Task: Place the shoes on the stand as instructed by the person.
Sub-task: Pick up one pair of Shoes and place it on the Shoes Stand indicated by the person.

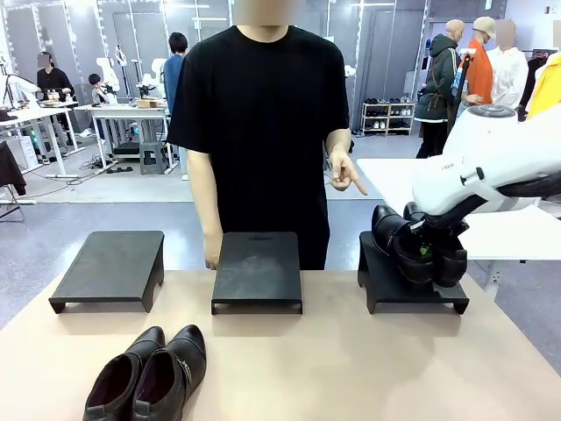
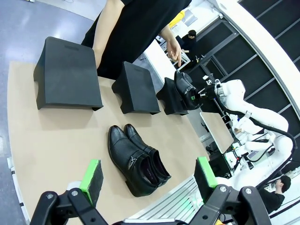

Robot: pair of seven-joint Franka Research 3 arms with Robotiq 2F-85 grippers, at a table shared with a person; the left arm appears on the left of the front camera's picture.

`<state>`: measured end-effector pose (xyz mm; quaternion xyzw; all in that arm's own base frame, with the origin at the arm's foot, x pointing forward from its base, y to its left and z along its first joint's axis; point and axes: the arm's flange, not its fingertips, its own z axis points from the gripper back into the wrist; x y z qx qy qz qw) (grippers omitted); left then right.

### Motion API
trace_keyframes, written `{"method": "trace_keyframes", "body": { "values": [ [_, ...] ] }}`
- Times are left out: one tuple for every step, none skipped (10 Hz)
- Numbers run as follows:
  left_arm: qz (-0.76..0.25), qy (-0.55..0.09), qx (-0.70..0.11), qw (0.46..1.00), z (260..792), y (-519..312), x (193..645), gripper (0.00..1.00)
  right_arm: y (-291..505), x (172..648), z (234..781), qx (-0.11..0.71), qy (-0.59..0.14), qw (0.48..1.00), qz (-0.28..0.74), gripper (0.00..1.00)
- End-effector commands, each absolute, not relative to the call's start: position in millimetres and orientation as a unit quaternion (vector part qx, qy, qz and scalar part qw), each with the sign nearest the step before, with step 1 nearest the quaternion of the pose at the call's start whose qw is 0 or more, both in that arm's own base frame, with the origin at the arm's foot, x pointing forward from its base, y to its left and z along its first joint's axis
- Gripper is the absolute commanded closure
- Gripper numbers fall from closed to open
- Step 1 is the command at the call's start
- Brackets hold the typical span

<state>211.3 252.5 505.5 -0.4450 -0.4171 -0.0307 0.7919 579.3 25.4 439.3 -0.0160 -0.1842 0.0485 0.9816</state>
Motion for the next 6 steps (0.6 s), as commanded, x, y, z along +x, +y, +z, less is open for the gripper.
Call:
{"method": "trace_keyframes", "body": {
  "values": [
    [-0.042, -0.427, -0.448, 0.784, 506, 255, 214, 0.0, 34, 585, 439, -0.03, -0.22, 0.975, 0.03, 0.93],
    [-0.042, -0.427, -0.448, 0.784, 506, 255, 214, 0.0, 37, 586, 434, -0.031, -0.224, 0.974, 0.026, 0.93],
    [-0.042, -0.427, -0.448, 0.784, 506, 255, 214, 0.0, 40, 588, 430, -0.029, -0.235, 0.971, 0.02, 0.93],
    [-0.042, -0.427, -0.448, 0.784, 506, 255, 214, 0.0, 42, 588, 425, -0.029, -0.236, 0.971, 0.018, 0.93],
    [-0.042, -0.427, -0.448, 0.784, 506, 255, 214, 0.0, 43, 589, 420, -0.021, -0.233, 0.972, 0.011, 0.93],
    [-0.042, -0.427, -0.448, 0.784, 506, 255, 214, 0.0, 43, 590, 417, -0.02, -0.233, 0.972, 0.007, 0.93]
  ]
}}
